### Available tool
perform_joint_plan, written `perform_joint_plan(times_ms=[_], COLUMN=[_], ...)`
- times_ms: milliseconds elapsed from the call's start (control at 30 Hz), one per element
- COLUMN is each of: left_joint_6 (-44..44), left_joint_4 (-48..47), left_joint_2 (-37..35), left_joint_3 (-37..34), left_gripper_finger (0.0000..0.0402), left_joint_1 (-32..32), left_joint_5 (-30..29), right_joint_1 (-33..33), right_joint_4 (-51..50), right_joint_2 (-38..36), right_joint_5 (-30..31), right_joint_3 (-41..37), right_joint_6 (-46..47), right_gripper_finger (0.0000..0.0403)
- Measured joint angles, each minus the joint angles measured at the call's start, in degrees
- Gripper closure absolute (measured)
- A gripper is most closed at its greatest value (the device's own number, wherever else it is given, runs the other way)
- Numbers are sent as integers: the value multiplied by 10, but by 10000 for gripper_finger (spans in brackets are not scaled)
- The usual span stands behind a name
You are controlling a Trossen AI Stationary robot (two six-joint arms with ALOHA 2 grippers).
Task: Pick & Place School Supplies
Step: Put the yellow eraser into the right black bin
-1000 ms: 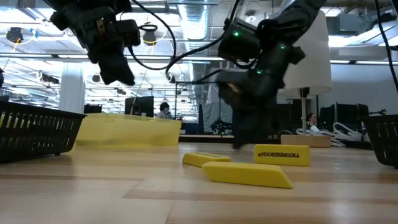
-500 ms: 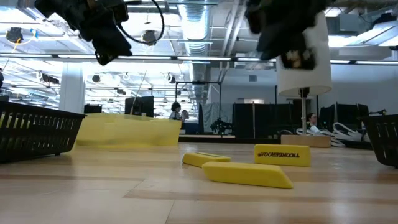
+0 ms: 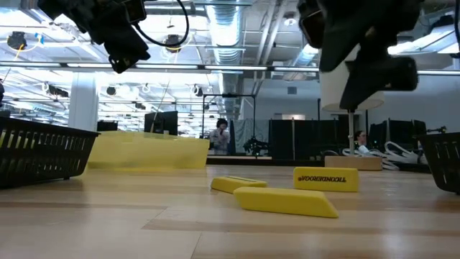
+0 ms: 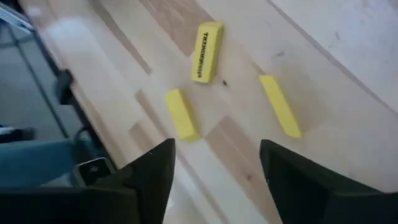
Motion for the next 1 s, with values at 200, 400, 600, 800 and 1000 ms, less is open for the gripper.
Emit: perform_joint_plan(times_ms=[200, 400, 600, 800, 1000], left_joint_6=[1, 2, 2, 3, 4], left_joint_4=[-1, -23, -49, -55, -57], left_joint_2=[0, 0, 0, 0, 0], left_joint_3=[0, 0, 0, 0, 0], left_gripper_finger=[325, 325, 325, 325, 325], left_joint_1=[0, 0, 0, 0, 0], left_joint_5=[0, 4, 4, 4, 4], right_joint_1=[-24, -42, -43, -43, -47], right_joint_4=[-55, -68, -69, -95, -88], right_joint_2=[58, 96, 104, 104, 104], right_joint_5=[-1, -16, -28, -25, -21], right_joint_3=[50, 67, 67, 66, 51], right_joint_6=[-63, -103, -125, -141, -143], right_gripper_finger=[174, 186, 190, 190, 193])
